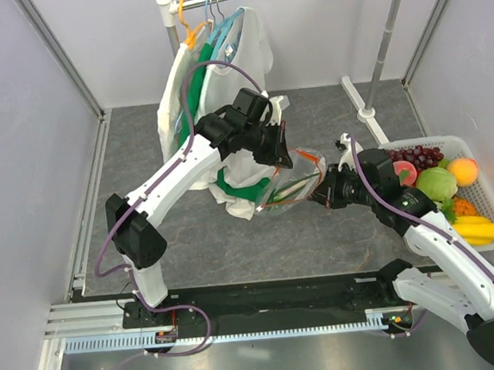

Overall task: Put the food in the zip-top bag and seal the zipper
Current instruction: Place the fake vegetable in the zipper food storage bag, then adjust the zipper food storage bag at the center of the board.

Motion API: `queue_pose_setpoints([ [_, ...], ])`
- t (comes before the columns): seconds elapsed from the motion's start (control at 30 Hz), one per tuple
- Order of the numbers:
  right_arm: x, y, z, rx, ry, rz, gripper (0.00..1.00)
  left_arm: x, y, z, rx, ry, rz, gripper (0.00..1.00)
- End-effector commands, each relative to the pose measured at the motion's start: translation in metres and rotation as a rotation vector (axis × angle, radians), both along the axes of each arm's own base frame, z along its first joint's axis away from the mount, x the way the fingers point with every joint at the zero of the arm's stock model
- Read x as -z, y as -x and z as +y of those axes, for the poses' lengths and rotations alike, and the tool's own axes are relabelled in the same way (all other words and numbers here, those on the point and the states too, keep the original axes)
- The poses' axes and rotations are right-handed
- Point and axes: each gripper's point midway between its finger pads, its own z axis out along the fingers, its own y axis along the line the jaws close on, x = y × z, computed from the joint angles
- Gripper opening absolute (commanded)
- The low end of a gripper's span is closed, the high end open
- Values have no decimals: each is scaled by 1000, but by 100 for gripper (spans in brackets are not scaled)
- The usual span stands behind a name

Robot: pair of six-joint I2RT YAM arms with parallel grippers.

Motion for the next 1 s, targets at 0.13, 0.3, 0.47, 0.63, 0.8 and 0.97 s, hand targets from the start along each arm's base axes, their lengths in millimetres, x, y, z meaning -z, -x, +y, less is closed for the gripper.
queue_pose_setpoints([
  [0.13,-72,1,-10,15,-105,-158,3,-6,12,13,39,-1,-59,4],
  [0.3,-59,14,-10,45,-156,-37,78,-8,7,12,6,4,-54,2],
  [0.47,-44,-1,7,100,-283,102,81,-8,2,8,-12,6,-49,2],
  [0.63,-16,-8,19,89,-324,194,57,-5,0,9,-21,-4,-54,4],
  [0.8,-29,-13,14,44,-255,110,0,0,6,15,23,-21,-68,20],
  [0.97,-57,-6,-11,51,-220,20,0,-3,18,22,97,-29,-102,45],
])
